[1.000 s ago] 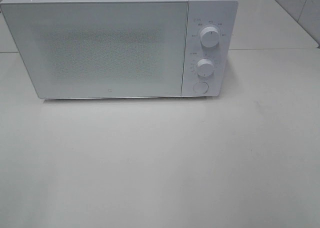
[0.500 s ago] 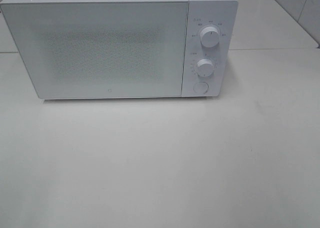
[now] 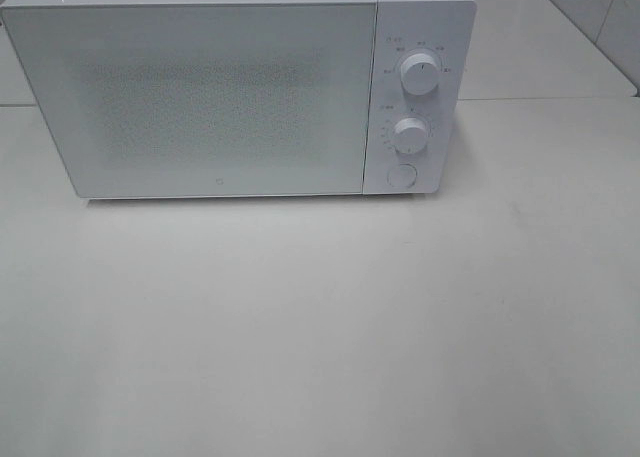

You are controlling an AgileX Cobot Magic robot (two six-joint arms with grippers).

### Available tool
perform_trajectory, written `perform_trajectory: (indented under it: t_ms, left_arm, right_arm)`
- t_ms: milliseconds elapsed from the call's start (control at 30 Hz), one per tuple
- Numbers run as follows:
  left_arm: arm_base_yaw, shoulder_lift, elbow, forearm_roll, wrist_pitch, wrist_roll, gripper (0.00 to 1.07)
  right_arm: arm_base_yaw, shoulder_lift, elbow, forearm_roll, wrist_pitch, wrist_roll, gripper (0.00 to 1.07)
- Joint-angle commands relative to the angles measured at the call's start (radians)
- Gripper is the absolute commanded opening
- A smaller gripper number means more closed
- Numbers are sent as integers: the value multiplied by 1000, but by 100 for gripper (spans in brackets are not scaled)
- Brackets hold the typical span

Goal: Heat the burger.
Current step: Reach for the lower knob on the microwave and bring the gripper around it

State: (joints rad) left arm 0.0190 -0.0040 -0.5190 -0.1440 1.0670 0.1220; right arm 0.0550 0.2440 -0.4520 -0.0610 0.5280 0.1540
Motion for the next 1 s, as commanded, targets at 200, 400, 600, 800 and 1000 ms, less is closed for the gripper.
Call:
perform_trajectory:
  t_ms: [200, 400, 600, 800, 1000]
  left_arm:
    - [2, -24, 3, -7, 5, 2, 100]
    - [2, -24, 3, -7, 5, 2, 100]
    - [2, -24, 3, -7, 5, 2, 100]
    - [2, -24, 3, -7, 5, 2, 100]
    - [2, -24, 3, -7, 5, 2, 100]
  right_arm:
    - [-3, 72, 35, -5, -169, 4, 76]
    - [-3, 161, 49, -4, -282, 3, 76]
    - [-3, 279, 49, -4, -367, 4, 76]
    - [-3, 411, 49, -4, -479, 0, 76]
    - [-3, 509, 49, -4, -644, 3, 76]
